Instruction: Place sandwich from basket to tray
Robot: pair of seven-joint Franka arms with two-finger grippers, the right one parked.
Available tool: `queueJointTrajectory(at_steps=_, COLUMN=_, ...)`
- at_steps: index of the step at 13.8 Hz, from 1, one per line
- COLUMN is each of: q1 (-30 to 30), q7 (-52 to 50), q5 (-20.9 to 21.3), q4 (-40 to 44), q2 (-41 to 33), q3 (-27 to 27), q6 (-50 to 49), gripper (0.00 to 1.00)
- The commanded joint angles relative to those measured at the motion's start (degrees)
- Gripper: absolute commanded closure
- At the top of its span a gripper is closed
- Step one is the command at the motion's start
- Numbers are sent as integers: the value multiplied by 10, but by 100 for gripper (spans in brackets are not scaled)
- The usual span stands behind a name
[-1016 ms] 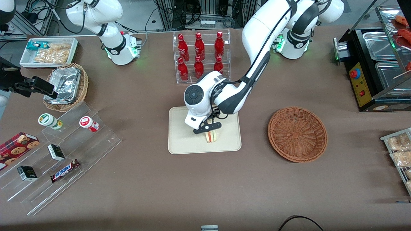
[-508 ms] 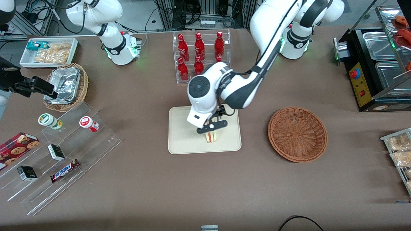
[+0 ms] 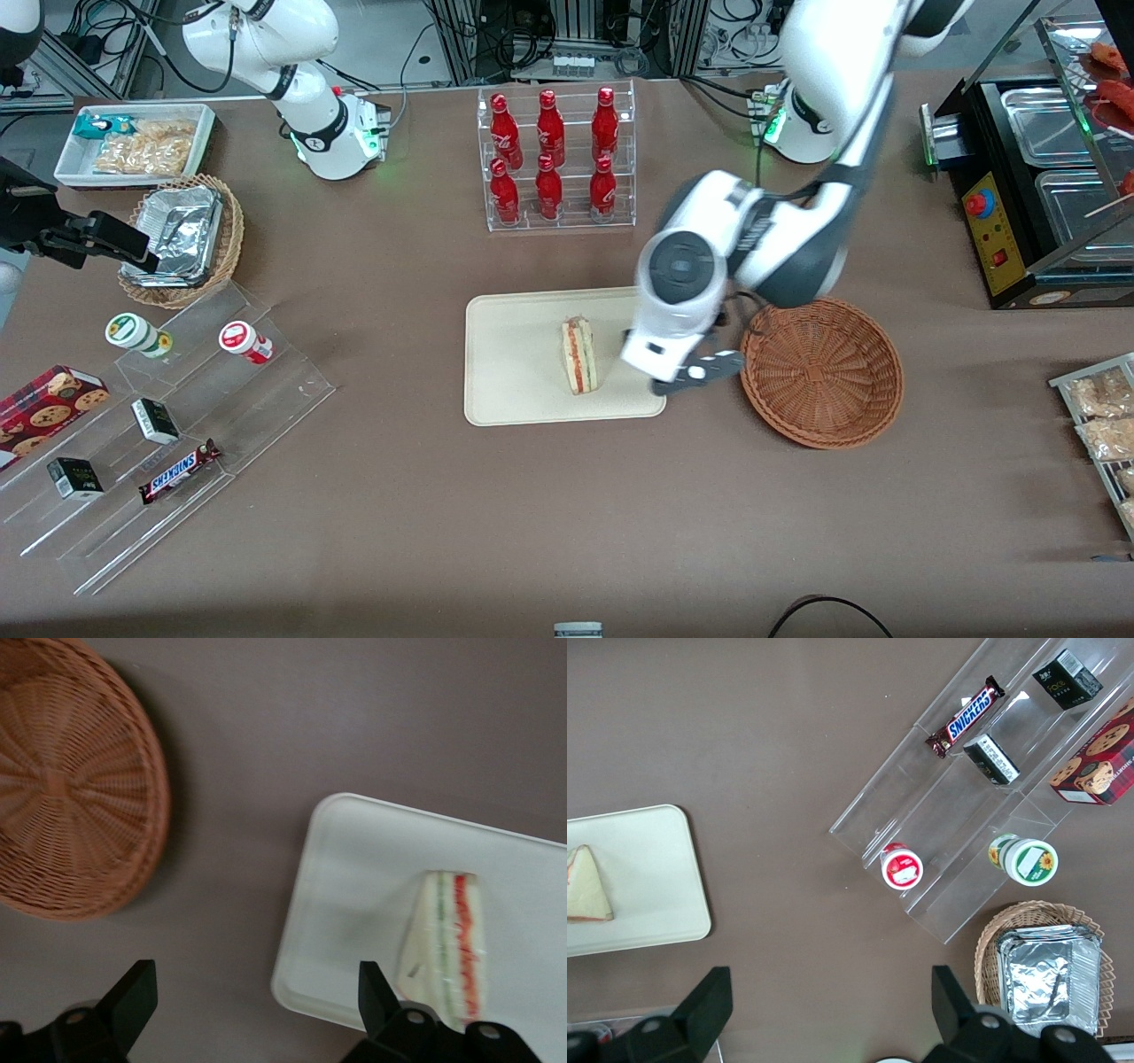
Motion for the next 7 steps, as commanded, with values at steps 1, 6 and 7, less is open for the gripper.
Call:
queueJointTrajectory(at_steps=1, q1=54, q7=77, q5=-2, q4=-102, q2=-90, q3=-6, q6=3, gripper=0)
queueJointTrajectory(at_steps=6, q1=131, q7=202, q5=-3, q4=-138, q2=-155, q3=-6, q6=-42, gripper=0)
queueJointTrajectory(at_steps=7, q1=136, q7=220, q5=-3, q4=-138, q2=-161, q3=-5, q6=-52, gripper=0)
